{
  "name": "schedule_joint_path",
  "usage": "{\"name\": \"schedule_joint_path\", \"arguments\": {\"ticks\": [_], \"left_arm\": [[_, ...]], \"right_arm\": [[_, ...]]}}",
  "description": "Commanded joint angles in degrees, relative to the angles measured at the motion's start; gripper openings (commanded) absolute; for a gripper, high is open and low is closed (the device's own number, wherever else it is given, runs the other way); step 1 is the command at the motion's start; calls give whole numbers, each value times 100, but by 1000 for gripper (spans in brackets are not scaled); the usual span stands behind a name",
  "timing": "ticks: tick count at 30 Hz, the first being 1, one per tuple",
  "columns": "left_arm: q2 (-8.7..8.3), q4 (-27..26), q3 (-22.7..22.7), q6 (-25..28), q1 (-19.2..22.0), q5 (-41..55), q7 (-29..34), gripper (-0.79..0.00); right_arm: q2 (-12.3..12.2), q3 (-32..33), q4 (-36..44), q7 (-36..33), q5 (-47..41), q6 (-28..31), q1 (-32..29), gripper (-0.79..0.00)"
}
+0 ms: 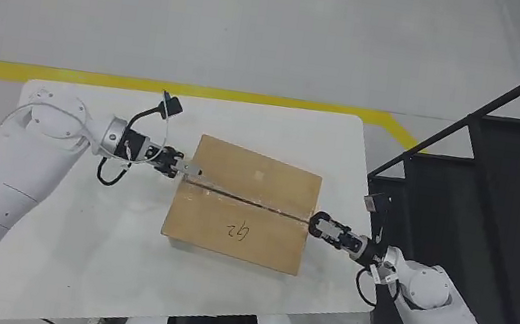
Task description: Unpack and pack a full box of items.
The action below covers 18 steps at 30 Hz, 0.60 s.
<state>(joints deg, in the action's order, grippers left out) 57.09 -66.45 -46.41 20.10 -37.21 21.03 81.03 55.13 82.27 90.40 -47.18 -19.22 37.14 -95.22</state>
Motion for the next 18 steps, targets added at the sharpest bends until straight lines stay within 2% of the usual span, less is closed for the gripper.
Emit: {"name": "schedule_joint_path", "arguments": {"ticks": [1, 12, 18], "left_arm": [[-28, -24, -69, -4, -72, -3, -25, 0], [-65, -185, -193, -28, -257, -47, -78, 0], [-159, -105, -515, 37, -226, -280, -262, 0]], "right_arm": [[3, -16, -33, -7, -7, 4, 24, 0], [13, -51, -4, -32, -62, 30, 92, 0], [-52, 386, 480, -240, -350, 175, -42, 0]]}}
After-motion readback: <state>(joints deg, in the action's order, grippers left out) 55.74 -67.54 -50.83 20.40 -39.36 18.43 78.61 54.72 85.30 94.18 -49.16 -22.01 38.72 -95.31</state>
